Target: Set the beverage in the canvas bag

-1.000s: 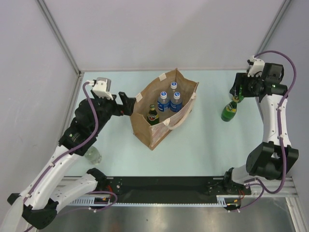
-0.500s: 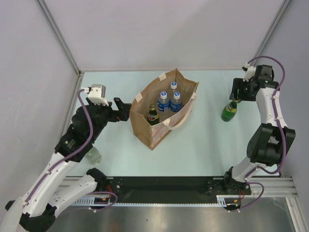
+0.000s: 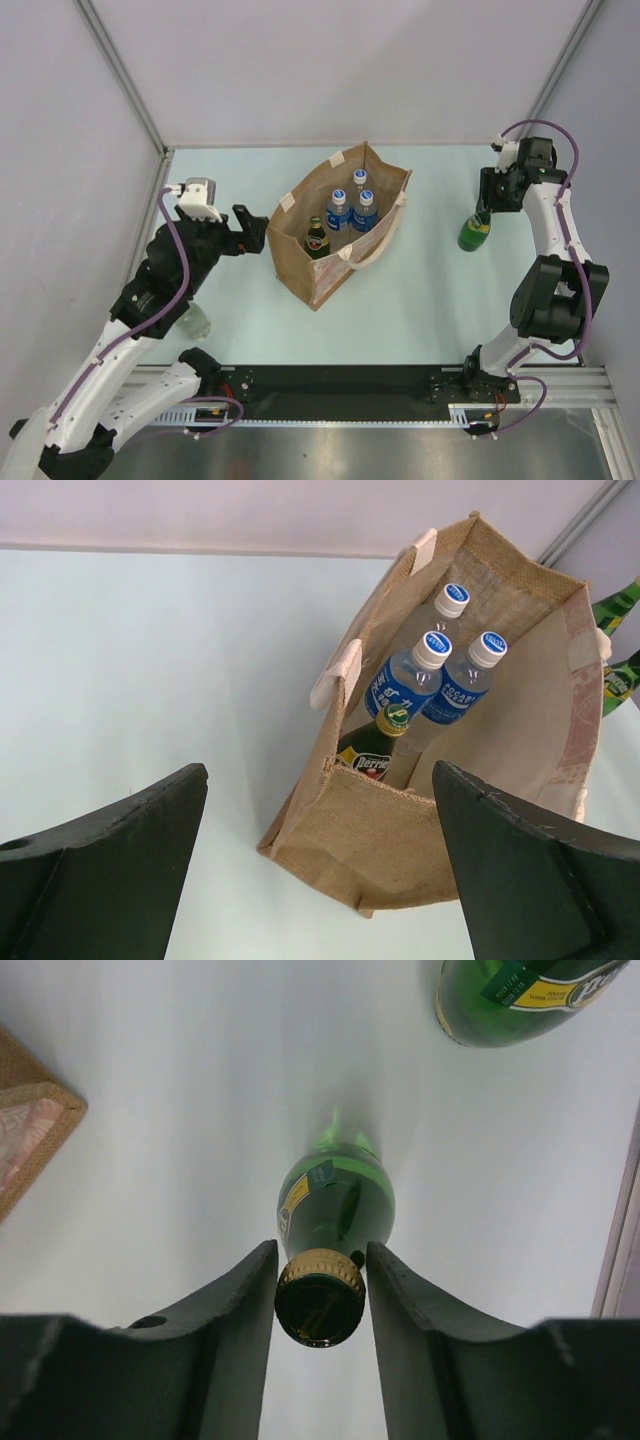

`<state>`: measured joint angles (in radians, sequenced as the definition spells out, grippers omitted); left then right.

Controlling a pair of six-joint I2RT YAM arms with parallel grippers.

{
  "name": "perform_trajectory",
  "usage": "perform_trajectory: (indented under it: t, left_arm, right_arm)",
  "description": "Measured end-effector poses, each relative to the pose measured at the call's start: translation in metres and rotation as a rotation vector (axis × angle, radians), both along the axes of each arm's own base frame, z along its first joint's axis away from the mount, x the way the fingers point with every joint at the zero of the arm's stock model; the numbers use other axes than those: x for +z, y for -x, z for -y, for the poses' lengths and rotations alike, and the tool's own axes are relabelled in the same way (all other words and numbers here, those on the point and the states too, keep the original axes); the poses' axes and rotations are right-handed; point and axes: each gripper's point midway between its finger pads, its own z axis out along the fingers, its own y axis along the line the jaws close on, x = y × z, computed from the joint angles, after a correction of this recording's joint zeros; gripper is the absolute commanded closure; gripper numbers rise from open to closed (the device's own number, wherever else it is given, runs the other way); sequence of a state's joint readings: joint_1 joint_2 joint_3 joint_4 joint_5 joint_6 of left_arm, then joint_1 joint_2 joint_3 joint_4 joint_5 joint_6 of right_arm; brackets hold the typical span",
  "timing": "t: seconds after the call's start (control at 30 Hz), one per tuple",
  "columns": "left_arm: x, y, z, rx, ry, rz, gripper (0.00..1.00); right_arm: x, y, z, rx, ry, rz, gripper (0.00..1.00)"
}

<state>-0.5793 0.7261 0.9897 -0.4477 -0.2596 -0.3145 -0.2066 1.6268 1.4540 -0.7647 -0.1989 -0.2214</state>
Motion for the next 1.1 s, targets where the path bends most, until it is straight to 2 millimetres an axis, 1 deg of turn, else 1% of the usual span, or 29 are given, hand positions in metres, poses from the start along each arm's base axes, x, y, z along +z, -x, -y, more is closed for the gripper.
perform_trajectory:
  t: [0.03,0.07,0.13,0.17,0.27,0.33,0.5,0.57,0.63,0.7,0.77,0.93,1.03,1.1]
  left_arm:
    - [-0.001,0.0,0.0,0.0,-0.002,-0.002,0.0]
    - [-0.002,0.001,0.0,0.0,-0.005,-0.007,0.0]
    - [-0.004,0.001,-0.001,0.0,-0.011,-0.015,0.0]
    - [-0.006,0.002,-0.001,0.0,-0.014,-0.02,0.0]
    - [-0.009,0.003,-0.002,0.001,-0.024,-0.034,0.0]
    - [-0.01,0.004,-0.003,0.0,-0.027,-0.038,0.0]
    - [-0.011,0.006,-0.004,0.0,-0.036,-0.052,0.0]
    - [-0.012,0.008,-0.005,0.0,-0.039,-0.057,0.0]
    - [-0.013,0.009,-0.006,0.0,-0.041,-0.062,0.0]
    - [-0.015,0.01,-0.007,0.0,-0.046,-0.069,0.0]
    - [-0.016,0.012,-0.008,0.0,-0.05,-0.076,0.0]
    - [-0.02,0.015,-0.01,0.002,-0.055,-0.089,0.0]
    - [-0.019,0.016,-0.01,0.003,-0.044,-0.093,0.0]
    - [-0.018,0.017,-0.01,0.005,-0.031,-0.094,0.0]
  right_arm:
    - [0.0,0.0,0.0,0.005,0.008,-0.001,0.65]
    - [-0.001,0.0,0.001,0.01,0.018,-0.002,0.74]
    - [0.001,-0.001,0.002,0.016,0.045,0.004,0.81]
    - [0.001,-0.001,0.002,0.023,0.052,0.003,0.87]
    - [0.001,0.001,-0.003,0.054,0.078,0.006,0.97]
    - [0.001,0.003,-0.007,0.073,0.087,0.009,1.0]
    - [0.006,0.011,-0.019,0.14,0.096,0.008,1.0]
    - [0.013,0.017,-0.025,0.176,0.093,0.014,1.0]
    - [0.026,0.022,-0.033,0.222,0.081,0.031,1.0]
    - [0.046,0.024,-0.042,0.267,0.069,0.066,1.0]
    - [0.074,0.024,-0.052,0.311,0.063,0.126,1.0]
    - [0.154,0.021,-0.083,0.409,0.046,0.325,1.0]
    - [0.204,0.023,-0.108,0.474,0.024,0.451,1.0]
    - [0.239,0.028,-0.129,0.523,0.002,0.535,1.0]
